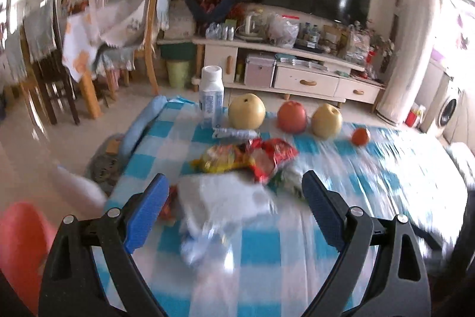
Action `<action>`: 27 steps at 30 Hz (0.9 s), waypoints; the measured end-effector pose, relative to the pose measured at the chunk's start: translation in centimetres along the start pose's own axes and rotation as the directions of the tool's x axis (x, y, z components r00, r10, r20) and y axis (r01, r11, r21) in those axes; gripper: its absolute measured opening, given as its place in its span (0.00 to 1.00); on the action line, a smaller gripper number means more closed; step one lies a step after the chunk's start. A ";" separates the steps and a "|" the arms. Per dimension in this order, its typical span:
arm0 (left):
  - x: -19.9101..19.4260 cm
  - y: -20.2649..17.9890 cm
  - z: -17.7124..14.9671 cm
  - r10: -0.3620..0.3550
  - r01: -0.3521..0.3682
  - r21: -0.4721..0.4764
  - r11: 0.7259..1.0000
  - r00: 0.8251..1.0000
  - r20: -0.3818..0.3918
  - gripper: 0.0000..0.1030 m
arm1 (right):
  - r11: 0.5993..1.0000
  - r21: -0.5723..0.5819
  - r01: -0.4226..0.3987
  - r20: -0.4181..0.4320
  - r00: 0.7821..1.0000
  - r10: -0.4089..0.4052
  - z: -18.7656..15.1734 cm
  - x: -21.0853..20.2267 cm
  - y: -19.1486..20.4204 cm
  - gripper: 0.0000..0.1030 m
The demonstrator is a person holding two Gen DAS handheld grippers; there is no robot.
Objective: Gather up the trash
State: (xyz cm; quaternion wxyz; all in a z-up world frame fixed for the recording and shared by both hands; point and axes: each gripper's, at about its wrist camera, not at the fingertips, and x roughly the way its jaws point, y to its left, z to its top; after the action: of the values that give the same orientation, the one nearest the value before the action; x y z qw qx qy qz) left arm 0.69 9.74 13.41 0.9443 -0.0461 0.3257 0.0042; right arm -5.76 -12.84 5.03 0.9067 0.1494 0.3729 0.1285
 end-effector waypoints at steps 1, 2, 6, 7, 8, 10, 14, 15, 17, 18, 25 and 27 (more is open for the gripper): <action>1.8 0.0 0.9 0.010 -0.010 -0.008 1.000 1.000 -0.011 0.89 | 1.000 0.006 -0.004 0.003 1.000 0.004 0.4 0.6 -0.2 0.95; 3.5 0.0 1.6 0.012 -0.012 -0.017 1.000 1.000 -0.027 0.89 | 1.000 0.013 -0.010 0.005 1.000 0.010 0.9 1.4 -0.3 0.95; 9.5 0.5 3.7 0.016 -0.023 -0.076 0.997 0.995 -0.097 0.89 | 0.999 0.027 -0.026 0.019 1.000 0.025 2.9 4.1 -0.7 0.95; 11.2 0.7 4.1 0.018 -0.028 -0.088 0.996 0.993 -0.120 0.89 | 0.999 0.023 -0.027 0.021 0.999 0.026 3.5 5.0 -0.8 0.95; 12.3 0.8 4.4 0.020 -0.033 -0.093 0.995 0.990 -0.137 0.89 | 0.999 0.022 -0.029 0.020 0.999 0.028 3.9 5.6 -1.0 0.94; 14.4 1.0 5.2 0.020 -0.039 -0.111 0.993 0.986 -0.167 0.88 | 0.999 0.030 -0.043 0.008 0.999 0.043 4.7 6.9 -1.5 0.87; 18.2 0.7 6.5 0.031 -0.060 -0.126 0.990 0.974 -0.225 0.87 | 0.994 0.079 -0.080 -0.032 0.996 0.083 6.3 9.6 -2.6 0.77; 18.9 0.5 6.6 0.044 -0.073 -0.121 0.990 0.971 -0.234 0.86 | 0.993 0.078 -0.085 -0.033 0.996 0.087 6.7 9.9 -2.7 0.77; 20.4 0.3 6.6 0.068 -0.099 -0.106 0.989 0.963 -0.261 0.79 | 0.994 0.059 -0.097 -0.040 0.994 0.100 7.5 10.8 -2.4 0.77; 20.8 0.3 6.6 0.079 -0.110 -0.102 0.989 0.959 -0.272 0.77 | 0.994 0.050 -0.101 -0.042 0.994 0.103 7.7 11.1 -2.3 0.77; 23.7 0.8 6.3 0.089 -0.123 -0.084 0.989 0.941 -0.326 0.62 | 0.995 -0.052 -0.080 -0.086 0.993 0.075 8.4 14.3 -0.8 0.63; 24.2 0.8 6.2 0.077 -0.110 -0.080 0.991 0.937 -0.340 0.56 | 0.994 -0.076 -0.081 -0.105 0.992 0.073 8.3 15.1 -0.5 0.56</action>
State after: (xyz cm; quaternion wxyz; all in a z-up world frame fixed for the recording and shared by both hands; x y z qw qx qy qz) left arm 23.53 10.60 3.36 0.8703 -0.0770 0.4831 0.0571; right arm 10.61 -9.50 0.83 0.8861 0.1206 0.4072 0.1858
